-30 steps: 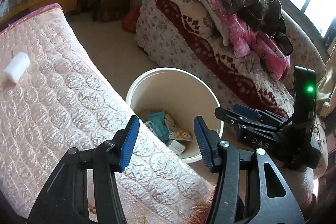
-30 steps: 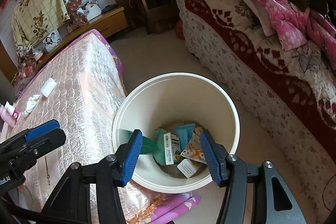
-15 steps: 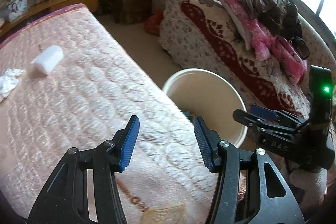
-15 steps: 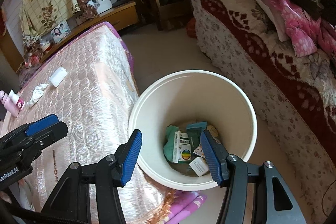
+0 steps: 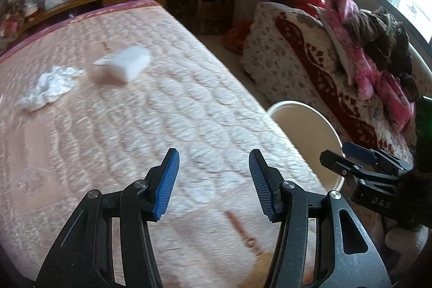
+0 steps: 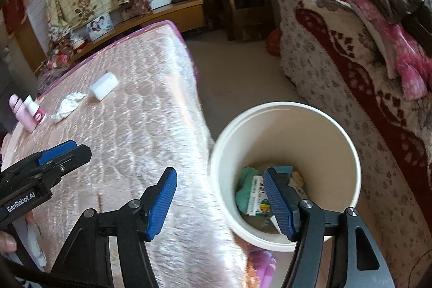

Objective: Collect trash
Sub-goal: 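Move both open tools back over the bed, then grasp the plastic bag with the left tool while the right tool grasps the white sponge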

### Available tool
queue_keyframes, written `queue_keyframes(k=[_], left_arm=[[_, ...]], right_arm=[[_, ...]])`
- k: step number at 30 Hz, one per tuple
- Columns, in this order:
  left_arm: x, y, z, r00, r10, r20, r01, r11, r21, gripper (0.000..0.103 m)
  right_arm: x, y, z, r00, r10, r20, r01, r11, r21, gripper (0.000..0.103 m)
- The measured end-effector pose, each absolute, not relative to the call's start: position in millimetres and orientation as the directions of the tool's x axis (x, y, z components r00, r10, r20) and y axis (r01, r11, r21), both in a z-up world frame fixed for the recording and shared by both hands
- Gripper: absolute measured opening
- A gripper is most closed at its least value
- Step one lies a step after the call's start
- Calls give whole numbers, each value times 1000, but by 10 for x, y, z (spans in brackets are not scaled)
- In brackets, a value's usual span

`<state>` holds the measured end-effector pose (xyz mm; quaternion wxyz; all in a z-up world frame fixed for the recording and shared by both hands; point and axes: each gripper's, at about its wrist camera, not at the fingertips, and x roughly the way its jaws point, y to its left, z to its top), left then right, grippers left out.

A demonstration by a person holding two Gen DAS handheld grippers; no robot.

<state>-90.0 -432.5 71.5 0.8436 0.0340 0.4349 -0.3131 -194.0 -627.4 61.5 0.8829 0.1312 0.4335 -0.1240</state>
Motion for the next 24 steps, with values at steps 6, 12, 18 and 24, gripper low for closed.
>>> queue_keyframes(k=[6, 12, 18, 24], left_arm=[[-717, -3924, 683, 461, -451, -764, 491, 847, -204, 52], [-443, -3460, 689, 492, -410, -768, 410, 887, -211, 52], [-21, -3046, 731, 512, -379, -771, 344, 913, -220, 61], [554, -2802, 752, 528, -358, -770, 298, 927, -227, 65]], right_arm=[[-1691, -5924, 593, 590, -66, -805, 251, 962, 104, 70], [-1286, -5575, 505, 573, 8, -820, 164, 979, 124, 71], [-713, -5222, 480, 570, 87, -817, 79, 984, 160, 75], [-60, -4999, 520, 584, 134, -801, 16, 984, 177, 77]])
